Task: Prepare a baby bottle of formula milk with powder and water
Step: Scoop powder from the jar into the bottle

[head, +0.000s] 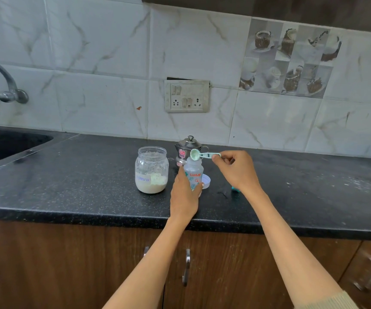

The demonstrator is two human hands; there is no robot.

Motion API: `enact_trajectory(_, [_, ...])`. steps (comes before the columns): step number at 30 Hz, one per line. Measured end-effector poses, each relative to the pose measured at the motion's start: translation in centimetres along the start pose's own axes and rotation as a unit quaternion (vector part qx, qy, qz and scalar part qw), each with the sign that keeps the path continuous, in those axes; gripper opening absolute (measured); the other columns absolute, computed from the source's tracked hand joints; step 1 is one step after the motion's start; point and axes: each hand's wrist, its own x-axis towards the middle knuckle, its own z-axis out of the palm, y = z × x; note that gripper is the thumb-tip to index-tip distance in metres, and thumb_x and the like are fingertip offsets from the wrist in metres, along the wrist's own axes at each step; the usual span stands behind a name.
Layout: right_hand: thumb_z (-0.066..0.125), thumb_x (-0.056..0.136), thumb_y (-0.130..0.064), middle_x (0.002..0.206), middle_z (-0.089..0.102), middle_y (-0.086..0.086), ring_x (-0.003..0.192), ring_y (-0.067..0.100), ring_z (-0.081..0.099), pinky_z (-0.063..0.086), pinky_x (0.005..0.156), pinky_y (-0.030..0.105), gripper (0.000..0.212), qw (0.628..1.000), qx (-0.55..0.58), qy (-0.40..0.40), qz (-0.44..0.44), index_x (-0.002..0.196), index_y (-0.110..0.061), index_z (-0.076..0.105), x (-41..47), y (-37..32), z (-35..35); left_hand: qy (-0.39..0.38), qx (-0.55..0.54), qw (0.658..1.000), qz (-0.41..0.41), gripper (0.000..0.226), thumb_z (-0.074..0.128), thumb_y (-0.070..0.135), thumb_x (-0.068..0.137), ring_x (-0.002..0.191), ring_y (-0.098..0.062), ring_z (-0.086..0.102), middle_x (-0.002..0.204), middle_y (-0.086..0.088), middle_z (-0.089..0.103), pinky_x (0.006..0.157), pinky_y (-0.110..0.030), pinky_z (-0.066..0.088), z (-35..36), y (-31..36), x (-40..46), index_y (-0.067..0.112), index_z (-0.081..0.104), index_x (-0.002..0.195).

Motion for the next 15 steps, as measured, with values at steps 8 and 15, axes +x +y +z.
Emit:
enact_trajectory(8, [0.061,0.086,-0.022,0.052,0.052,-0.008,0.054,0.008,0.035,0.033,0.053,0.018,0.018,0.969,0.157,0.008,0.192,0.081,-0.012,0.076,-0.79,-0.61,0.50,-0.002,-0.003,1.000,-0.002,0.060,0.065,0.021,0.087,0.121,-0.016,0.051,0.133,0.000,0.051,0.090,-0.021,0.037,-0.13,0.21,-0.08,0.020,0.036,0.138])
enact_trajectory(15, [0.062,0.084,-0.025,0.050,0.039,-0.010,0.052,0.008,0.027,0.025,0.047,0.020,0.018,0.923,0.261,-0.001,0.282,0.076,-0.013,0.074,-0.59,0.26,0.90,-0.004,-0.007,1.000,-0.002,0.059,0.065,0.020,0.087,0.121,-0.016,0.050,0.133,0.000,0.051,0.094,-0.026,0.041,-0.22,0.30,-0.20,0.020,0.036,0.138])
